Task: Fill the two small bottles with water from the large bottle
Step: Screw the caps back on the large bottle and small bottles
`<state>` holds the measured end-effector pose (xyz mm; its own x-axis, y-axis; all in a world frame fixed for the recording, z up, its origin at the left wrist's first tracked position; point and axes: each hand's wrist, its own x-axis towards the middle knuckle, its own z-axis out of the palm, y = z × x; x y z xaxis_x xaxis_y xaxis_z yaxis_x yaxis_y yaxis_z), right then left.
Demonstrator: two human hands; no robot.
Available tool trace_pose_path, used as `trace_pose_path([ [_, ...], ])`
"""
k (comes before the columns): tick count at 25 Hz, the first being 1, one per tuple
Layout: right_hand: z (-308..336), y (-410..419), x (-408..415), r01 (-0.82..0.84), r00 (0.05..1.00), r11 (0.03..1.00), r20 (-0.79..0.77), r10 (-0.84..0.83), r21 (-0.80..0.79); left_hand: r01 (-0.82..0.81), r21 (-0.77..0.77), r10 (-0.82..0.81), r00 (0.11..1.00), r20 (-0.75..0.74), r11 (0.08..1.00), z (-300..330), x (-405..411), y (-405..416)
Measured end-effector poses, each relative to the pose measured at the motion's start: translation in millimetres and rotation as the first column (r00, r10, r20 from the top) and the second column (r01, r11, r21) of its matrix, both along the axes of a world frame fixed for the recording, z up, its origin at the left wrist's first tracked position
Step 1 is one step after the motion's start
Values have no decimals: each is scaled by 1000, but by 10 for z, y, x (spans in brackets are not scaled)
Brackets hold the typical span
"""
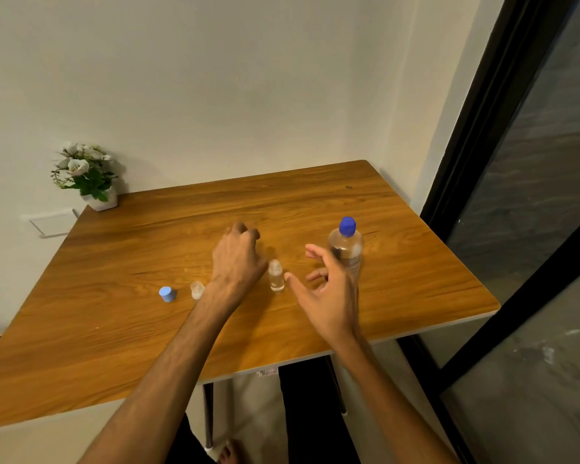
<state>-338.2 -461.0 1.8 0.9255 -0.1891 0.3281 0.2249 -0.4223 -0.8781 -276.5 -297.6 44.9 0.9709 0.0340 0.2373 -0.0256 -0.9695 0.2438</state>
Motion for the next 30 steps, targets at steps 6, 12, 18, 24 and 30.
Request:
trace_pose_path([
  [6, -302, 331, 240, -135, 973, 986, -200, 113, -100, -38, 72, 55, 967, -249, 997, -298, 120, 157],
  [12, -456, 327, 294, -85, 981, 995, -177, 76, -43, 25, -389, 1, 998, 67, 921, -111, -37, 112],
  [18, -446, 296, 313, -85, 980, 992, -186, 66, -94, 201, -171, -194, 979, 58, 964, -110, -125, -47],
  [24, -416, 275, 299, -74, 982, 991, -179, 53, -112, 191, 5, -191, 978, 81, 982, -44, -138, -130],
  [30, -405, 280, 309, -64, 985, 991, -165, 44, -120, 398, -38, -399, 916, -38, 917, -2, -180, -49],
])
